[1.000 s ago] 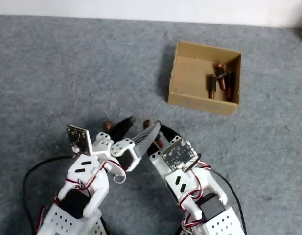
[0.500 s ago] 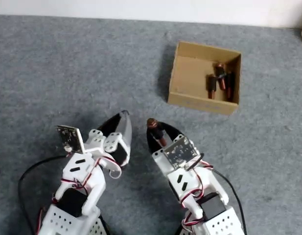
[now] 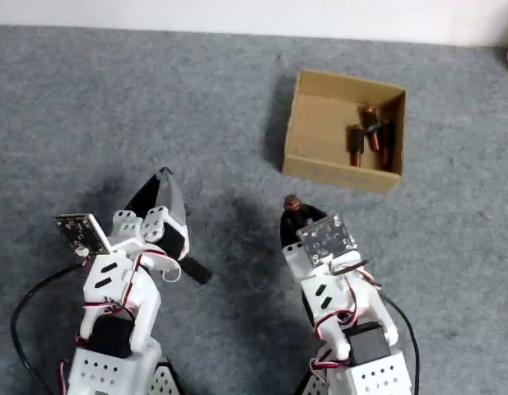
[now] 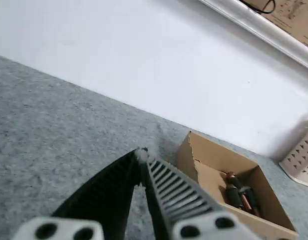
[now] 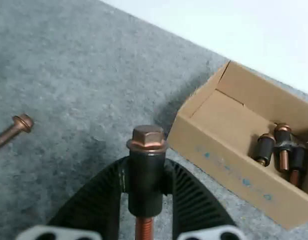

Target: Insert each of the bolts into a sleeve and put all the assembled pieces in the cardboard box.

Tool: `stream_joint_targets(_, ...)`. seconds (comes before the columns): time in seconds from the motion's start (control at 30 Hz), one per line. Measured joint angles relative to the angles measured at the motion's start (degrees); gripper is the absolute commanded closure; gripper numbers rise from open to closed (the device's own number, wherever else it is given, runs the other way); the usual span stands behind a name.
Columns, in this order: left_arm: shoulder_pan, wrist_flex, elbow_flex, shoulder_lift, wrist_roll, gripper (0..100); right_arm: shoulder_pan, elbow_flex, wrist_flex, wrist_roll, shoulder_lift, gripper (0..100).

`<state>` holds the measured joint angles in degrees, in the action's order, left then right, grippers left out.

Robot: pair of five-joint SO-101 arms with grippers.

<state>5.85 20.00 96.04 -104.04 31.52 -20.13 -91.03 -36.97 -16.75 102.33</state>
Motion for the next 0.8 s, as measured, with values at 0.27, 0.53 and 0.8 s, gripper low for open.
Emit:
stream_joint_targets(0.27, -0.4, 0.0, 0.0, 1.1, 0.0, 99, 6.9, 22.2, -0.2, -0.1, -30.9, 99.4)
stream_joint_targets(0.53, -2.3, -7.3, 0.1, 14.0, 0.0, 99, 11.9, 65.5, -4.9, -0.4, -77.8, 99.4)
stream_joint_targets(0.8, -2.4, -8.4, -5.7, 30.3, 0.0, 99, 16.0, 120.6, -24.7, -0.5, -130.6, 99.4)
